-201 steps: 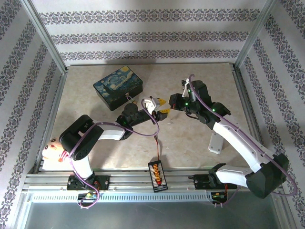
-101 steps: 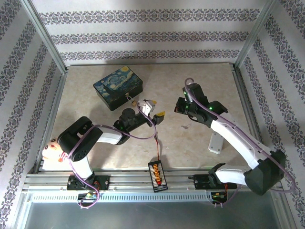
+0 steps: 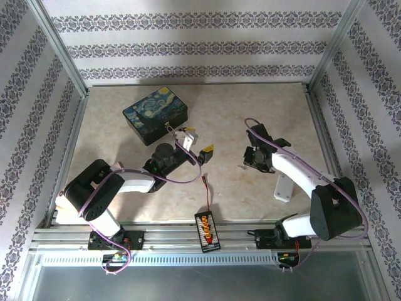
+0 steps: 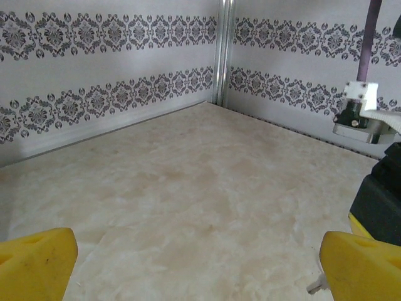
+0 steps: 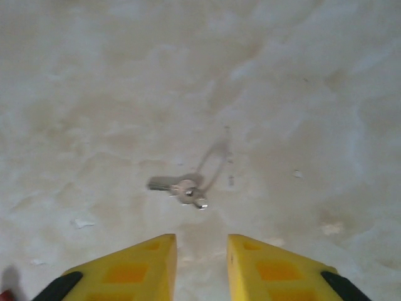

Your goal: Unlock the padlock with the key

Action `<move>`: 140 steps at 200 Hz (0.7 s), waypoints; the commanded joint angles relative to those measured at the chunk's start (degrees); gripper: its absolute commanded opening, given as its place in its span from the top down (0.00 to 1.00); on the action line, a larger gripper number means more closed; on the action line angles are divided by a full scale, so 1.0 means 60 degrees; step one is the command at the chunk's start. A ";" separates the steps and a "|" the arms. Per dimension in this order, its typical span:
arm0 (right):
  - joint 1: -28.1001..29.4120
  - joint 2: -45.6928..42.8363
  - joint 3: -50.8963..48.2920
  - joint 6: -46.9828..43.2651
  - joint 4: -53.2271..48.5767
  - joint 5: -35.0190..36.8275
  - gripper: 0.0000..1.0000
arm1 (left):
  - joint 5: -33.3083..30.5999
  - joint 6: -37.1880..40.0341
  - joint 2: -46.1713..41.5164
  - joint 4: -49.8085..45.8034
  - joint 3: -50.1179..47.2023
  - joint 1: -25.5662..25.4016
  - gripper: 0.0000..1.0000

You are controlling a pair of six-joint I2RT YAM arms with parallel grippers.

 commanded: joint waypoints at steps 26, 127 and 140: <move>-0.0845 -0.0258 -0.1058 -0.0161 0.1292 -0.1570 0.65 | 0.0079 -0.0306 0.0046 0.0234 -0.0148 0.0092 0.01; -0.0992 0.1242 -0.0836 -0.0610 0.2379 -0.2304 0.67 | -0.0005 -0.0444 -0.0054 -0.0481 0.0087 0.0092 0.01; -0.1004 0.1405 -0.0763 -0.0636 0.2430 -0.2345 0.68 | -0.0007 -0.0426 -0.0054 -0.0548 0.0102 0.0092 0.01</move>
